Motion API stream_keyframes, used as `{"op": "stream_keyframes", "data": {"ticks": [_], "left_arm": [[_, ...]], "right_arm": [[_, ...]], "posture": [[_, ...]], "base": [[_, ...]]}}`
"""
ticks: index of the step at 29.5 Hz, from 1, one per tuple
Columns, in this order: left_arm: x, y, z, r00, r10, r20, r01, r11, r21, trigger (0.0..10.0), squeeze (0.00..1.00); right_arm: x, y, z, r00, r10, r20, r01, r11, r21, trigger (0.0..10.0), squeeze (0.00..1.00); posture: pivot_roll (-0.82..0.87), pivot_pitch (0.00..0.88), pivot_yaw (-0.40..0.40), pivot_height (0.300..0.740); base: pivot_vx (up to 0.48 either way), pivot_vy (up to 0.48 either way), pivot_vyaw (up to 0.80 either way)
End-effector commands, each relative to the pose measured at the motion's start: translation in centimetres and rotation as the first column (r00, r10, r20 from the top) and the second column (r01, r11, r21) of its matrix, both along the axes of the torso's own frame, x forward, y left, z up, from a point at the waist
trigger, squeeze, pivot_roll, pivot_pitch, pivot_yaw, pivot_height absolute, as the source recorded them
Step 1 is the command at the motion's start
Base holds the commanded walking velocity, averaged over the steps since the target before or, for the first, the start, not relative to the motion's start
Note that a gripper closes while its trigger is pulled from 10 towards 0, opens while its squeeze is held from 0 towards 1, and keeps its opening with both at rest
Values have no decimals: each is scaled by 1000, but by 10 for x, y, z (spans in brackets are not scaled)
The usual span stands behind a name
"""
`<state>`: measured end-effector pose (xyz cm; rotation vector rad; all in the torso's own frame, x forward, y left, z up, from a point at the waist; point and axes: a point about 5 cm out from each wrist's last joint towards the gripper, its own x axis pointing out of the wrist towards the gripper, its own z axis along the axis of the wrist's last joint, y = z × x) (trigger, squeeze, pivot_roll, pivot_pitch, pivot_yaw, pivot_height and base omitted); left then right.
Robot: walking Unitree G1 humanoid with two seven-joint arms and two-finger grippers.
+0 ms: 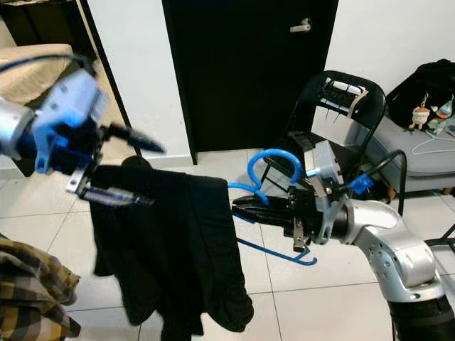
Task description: Hang hanger
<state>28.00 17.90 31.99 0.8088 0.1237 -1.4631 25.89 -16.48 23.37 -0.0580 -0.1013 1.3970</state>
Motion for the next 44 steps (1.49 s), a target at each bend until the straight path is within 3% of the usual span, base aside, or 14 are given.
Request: {"op": "stream_keyframes", "data": {"ticks": [1, 2, 3, 4, 30, 31, 38, 41, 43, 44], "left_arm": [[2, 5, -10, 998, 25, -49, -22, 998, 57, 10000, 0], [2, 5, -11, 998, 24, -61, -20, 997, 69, 9020, 0], [2, 5, -11, 998, 24, -61, -20, 997, 69, 9020, 0], [3, 5, -13, 998, 26, -65, -21, 997, 78, 0, 0], [8, -1, -14, 999, -20, -49, 22, 999, 33, 0, 0], [10, 1, -13, 999, -7, -32, 7, 1000, 14, 0, 0], [19, 5, -7, 998, 52, 23, -50, 997, -62, 0, 0], [27, 13, -3, 991, 124, 53, -116, 984, -132, 0, 0], [27, 13, -3, 991, 124, 53, -116, 984, -132, 0, 0], [29, 18, -3, 987, 152, 54, -142, 978, -153, 0, 0]], "right_arm": [[-6, 9, 19, 993, 71, 99, -76, 996, 52, 10000, 0], [-6, 9, 19, 992, 71, 100, -76, 996, 53, 10000, 0], [-6, 9, 19, 992, 71, 100, -76, 996, 53, 10000, 0], [-6, 10, 20, 992, 71, 102, -77, 996, 54, 10000, 0], [-3, 19, 17, 995, 41, 94, -44, 999, 31, 10000, 0], [1, 20, 19, 996, 20, 85, -25, 998, 60, 10000, 1000], [12, 17, 21, 994, -76, 72, 67, 991, 116, 10000, 1000], [24, -4, 18, 970, -234, 61, 223, 963, 150, 10000, 1000], [24, -4, 18, 970, -234, 61, 223, 963, 150, 10000, 1000], [26, -18, 15, 950, -309, 48, 298, 940, 165, 10000, 1000]], "posture": [[3, 0, 26, 740], [3, 0, 26, 740], [3, 0, 26, 740], [2, 0, 28, 740], [-5, 0, 19, 740], [-4, 0, 13, 740], [-2, 0, 8, 740], [-5, 0, 12, 740], [-5, 0, 12, 740], [-9, 0, 19, 740]], "base": [[0, 0, 0], [0, 0, 0], [0, 0, 0], [0, 0, 0], [0, 0, 0], [0, 0, 0], [0, 0, 0], [0, 0, 0], [0, 0, 0], [0, 0, 0]]}}
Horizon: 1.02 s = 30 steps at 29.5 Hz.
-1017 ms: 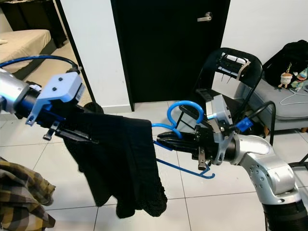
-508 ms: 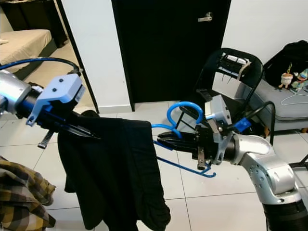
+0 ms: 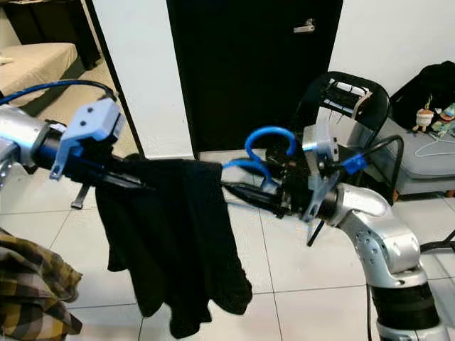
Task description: Hang hanger
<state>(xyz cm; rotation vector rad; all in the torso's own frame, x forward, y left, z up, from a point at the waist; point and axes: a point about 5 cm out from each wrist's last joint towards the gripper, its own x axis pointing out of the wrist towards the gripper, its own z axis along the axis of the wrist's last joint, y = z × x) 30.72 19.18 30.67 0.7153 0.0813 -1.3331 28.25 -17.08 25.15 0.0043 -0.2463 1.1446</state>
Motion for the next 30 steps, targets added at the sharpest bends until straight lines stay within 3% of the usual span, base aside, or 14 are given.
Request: {"op": "stream_keyframes", "data": {"ticks": [1, 4, 8, 11, 12, 13, 15, 17, 18, 19, 21, 24, 28, 30], "left_arm": [[3, 8, 9, 998, 40, 43, -38, 998, -51, 0, 0], [3, 10, 7, 998, 47, 38, -45, 998, -49, 0, 0], [6, 19, 5, 996, 79, 38, -79, 997, -19, 0, 0], [7, 22, 5, 995, 90, 43, -90, 996, -14, 0, 0], [10, 26, 7, 992, 115, 57, -114, 993, -15, 0, 0], [10, 26, 7, 992, 115, 57, -114, 993, -15, 0, 0], [17, 30, 22, 980, 155, 124, -148, 987, -67, 0, 0], [18, 30, 24, 979, 155, 132, -146, 986, -75, 0, 0], [19, 22, 33, 976, 140, 163, -119, 984, -135, 0, 0], [19, 22, 33, 976, 140, 163, -119, 984, -135, 0, 0], [20, 7, 52, 969, 116, 220, -60, 967, -248, 0, 0], [19, -14, 85, 956, 96, 278, 36, 900, -435, 0, 0], [17, -21, 100, 963, 58, 263, 101, 827, -553, 0, 0], [16, -23, 102, 970, 19, 244, 131, 803, -582, 5882, 0]], "right_arm": [[0, -27, -6, 991, -131, -12, 132, 991, 21, 10000, 1000], [-3, -38, -8, 985, -169, -20, 170, 985, 18, 10000, 1000], [-15, -80, -10, 949, -313, -26, 313, 950, -1, 10000, 1000], [-17, -90, -9, 934, -355, -23, 356, 935, 5, 10000, 1000], [-20, -105, -7, 903, -430, -19, 431, 902, 39, 10000, 1000], [-20, -105, -7, 903, -430, -19, 431, 902, 39, 10000, 1000], [-22, -119, -18, 817, -574, -59, 577, 808, 120, 10000, 1000], [-22, -118, -20, 810, -583, -64, 586, 801, 122, 10000, 1000], [-17, -108, -33, 797, -594, -111, 604, 790, 111, 10000, 0], [-17, -108, -33, 797, -594, -111, 604, 790, 111, 10000, 0], [-10, -88, -57, 768, -610, -196, 634, 767, 98, 10000, 0], [4, -64, -78, 718, -612, -331, 688, 697, 204, 10000, 0], [9, -50, -79, 737, -567, -368, 670, 681, 294, 10000, 0], [9, -42, -76, 769, -523, -367, 635, 690, 348, 10000, 0]], "posture": [[-11, 0, 23, 740], [-10, 0, 28, 740], [-17, 0, 46, 740], [-17, 0, 46, 740], [-22, 0, 59, 740], [-22, 0, 59, 740], [-28, 0, 70, 740], [-28, 0, 70, 740], [-30, 0, 83, 740], [-30, 0, 83, 740], [-28, 0, 89, 740], [-24, 0, 98, 740], [-28, 0, 107, 740], [-32, 0, 114, 740]], "base": [[0, 0, 0], [0, 0, 0], [0, 0, 0], [0, 0, 0], [0, 0, 0], [0, 0, 0], [0, 0, 0], [0, 0, 0], [0, 0, 0], [0, 0, 0], [0, 0, 0], [0, 0, 0], [0, 0, 0], [0, 0, 0]]}}
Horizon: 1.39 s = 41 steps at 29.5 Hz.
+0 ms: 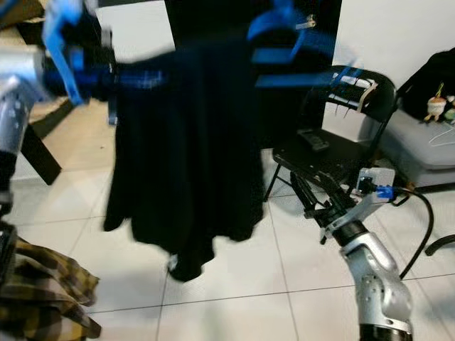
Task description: Hang hanger
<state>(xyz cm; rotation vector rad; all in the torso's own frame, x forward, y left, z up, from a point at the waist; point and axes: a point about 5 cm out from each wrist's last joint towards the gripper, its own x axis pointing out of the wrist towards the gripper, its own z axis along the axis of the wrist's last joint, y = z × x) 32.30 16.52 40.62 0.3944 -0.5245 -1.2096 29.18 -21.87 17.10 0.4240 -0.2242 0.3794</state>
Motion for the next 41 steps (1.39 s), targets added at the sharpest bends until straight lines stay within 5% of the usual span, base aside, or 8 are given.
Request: {"op": "stream_keyframes", "data": {"ticks": [1, 2, 10, 23, 28, 35, 37, 41], "left_arm": [[0, 3, 3, 999, -28, -21, 26, 998, -54, 5882, 0], [0, 2, 2, 999, -41, -21, 40, 998, -55, 10000, 0], [1, -1, 13, 996, -88, 4, 88, 989, -116, 10000, 0], [-7, -11, 42, 988, -139, 68, 149, 971, -187, 10000, 0], [-9, -13, 46, 987, -142, 82, 155, 970, -186, 10000, 0], [-10, -13, 46, 987, -137, 86, 151, 972, -182, 10000, 0], [-9, -9, 46, 989, -117, 91, 133, 973, -190, 10000, 0], [-8, -6, 49, 990, -99, 96, 117, 971, -208, 10000, 0]], "right_arm": [[0, 6, 5, 999, 22, 44, -24, 999, 38, 10000, 0], [0, 8, 8, 997, 24, 69, -29, 996, 82, 10000, 0], [-3, 1, 11, 992, -83, 97, 66, 984, 163, 10000, 0], [-6, 23, -6, 1000, -11, 25, 12, 1000, -21, 10000, 0], [-5, 21, -4, 999, -28, 37, 27, 999, 24, 10000, 0], [-7, 12, 6, 994, -52, 93, 30, 975, 220, 10000, 0], [-16, 11, 13, 986, 6, 164, -59, 947, 317, 10000, 0], [-31, 11, 14, 968, 101, 230, -169, 940, 297, 10000, 0]], "posture": [[-32, 0, 114, 740], [-42, 0, 119, 740], [-57, 0, 135, 740], [-54, 0, 160, 740], [-52, 0, 161, 740], [-49, 0, 155, 740], [-50, 0, 156, 740], [-49, 0, 157, 740]], "base": [[0, 0, 0], [0, 0, 0], [0, 0, 0], [0, 0, 0], [0, 0, 0], [0, 0, 0], [0, 0, 0], [0, 0, 0]]}}
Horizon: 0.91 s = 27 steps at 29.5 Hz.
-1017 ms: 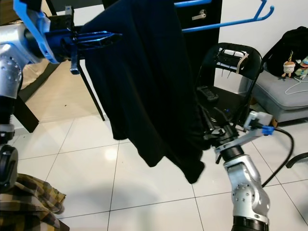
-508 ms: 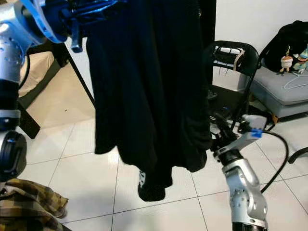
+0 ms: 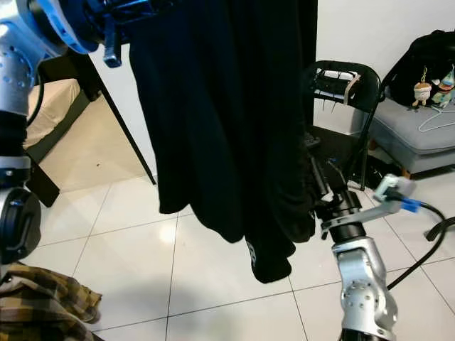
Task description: Hang hanger
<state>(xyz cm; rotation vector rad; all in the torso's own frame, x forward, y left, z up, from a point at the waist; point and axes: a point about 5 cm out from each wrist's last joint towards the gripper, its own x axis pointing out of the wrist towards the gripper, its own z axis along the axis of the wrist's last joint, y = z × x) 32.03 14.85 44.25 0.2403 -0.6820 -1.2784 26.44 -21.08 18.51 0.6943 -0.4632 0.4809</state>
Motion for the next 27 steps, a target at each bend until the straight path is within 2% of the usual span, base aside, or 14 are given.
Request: {"op": "stream_keyframes", "data": {"ticks": [1, 7, 8, 9, 11, 14, 15, 16, 17, 18, 20, 22, 25, 27], "left_arm": [[-5, 12, 14, 998, 29, 48, -26, 998, -60, 10000, 0], [-6, 11, 17, 998, 15, 55, -11, 998, -64, 10000, 0], [-7, 10, 17, 998, 11, 55, -7, 998, -63, 10000, 0], [-7, 10, 18, 998, 7, 55, -3, 998, -62, 10000, 0], [-7, 9, 18, 999, 0, 55, 4, 998, -61, 10000, 0], [-6, 8, 19, 999, -4, 55, 8, 998, -62, 10000, 0], [-6, 7, 19, 998, -9, 56, 12, 998, -62, 10000, 0], [-6, 7, 19, 998, -9, 56, 12, 998, -62, 10000, 0], [-6, 6, 19, 998, -14, 57, 18, 998, -62, 10000, 0], [-6, 6, 19, 998, -14, 57, 18, 998, -62, 10000, 0], [-6, 4, 20, 998, -25, 61, 28, 998, -62, 10000, 0], [-7, 4, 20, 998, -29, 62, 32, 998, -62, 10000, 0], [-8, 3, 21, 997, -35, 64, 38, 997, -60, 10000, 0], [-8, 3, 21, 997, -36, 65, 40, 997, -60, 10000, 0]], "right_arm": [[-10, 0, -2, 997, 73, 36, -74, 997, 22, 10000, 0], [-36, -21, -6, 991, 96, 93, -99, 995, 31, 10000, 0], [-44, -26, -6, 989, 104, 105, -106, 994, 14, 10000, 984], [-52, -30, -6, 988, 109, 112, -109, 994, -7, 10000, 1000], [-63, -31, -4, 987, 124, 103, -118, 991, -69, 10000, 1000], [-66, -28, -4, 987, 139, 82, -129, 985, -115, 10000, 1000], [-67, -18, -6, 985, 172, 35, -162, 969, -184, 10000, 733], [-67, -18, -6, 985, 172, 35, -162, 969, -184, 10000, 733], [-65, -6, -8, 980, 197, -14, -194, 947, -255, 10000, 0], [-65, -6, -8, 980, 197, -14, -194, 947, -255, 10000, 0], [-52, 16, -9, 977, 204, -55, -210, 922, -325, 10000, 0], [-45, 20, -7, 981, 185, -51, -191, 926, -326, 10000, 0], [-28, 16, 0, 995, 96, -26, -99, 956, -275, 10000, 0], [-24, 13, 1, 997, 71, -22, -74, 962, -261, 10000, 0]], "posture": [[-49, 0, 157, 740], [-46, 0, 170, 740], [-47, 0, 174, 740], [-48, 0, 179, 740], [-54, 0, 187, 740], [-54, 0, 187, 740], [-56, 0, 190, 740], [-56, 0, 190, 740], [-58, 0, 194, 740], [-58, 0, 194, 740], [-60, 0, 194, 740], [-58, 0, 194, 740], [-56, 0, 192, 740], [-55, 0, 190, 740]], "base": [[0, 0, 0], [0, 0, 0], [0, 0, 0], [0, 0, 0], [0, 0, 0], [0, 0, 0], [0, 0, 0], [0, 0, 0], [0, 0, 0], [0, 0, 0], [0, 0, 0], [0, 0, 0], [0, 0, 0], [0, 0, 0]]}}
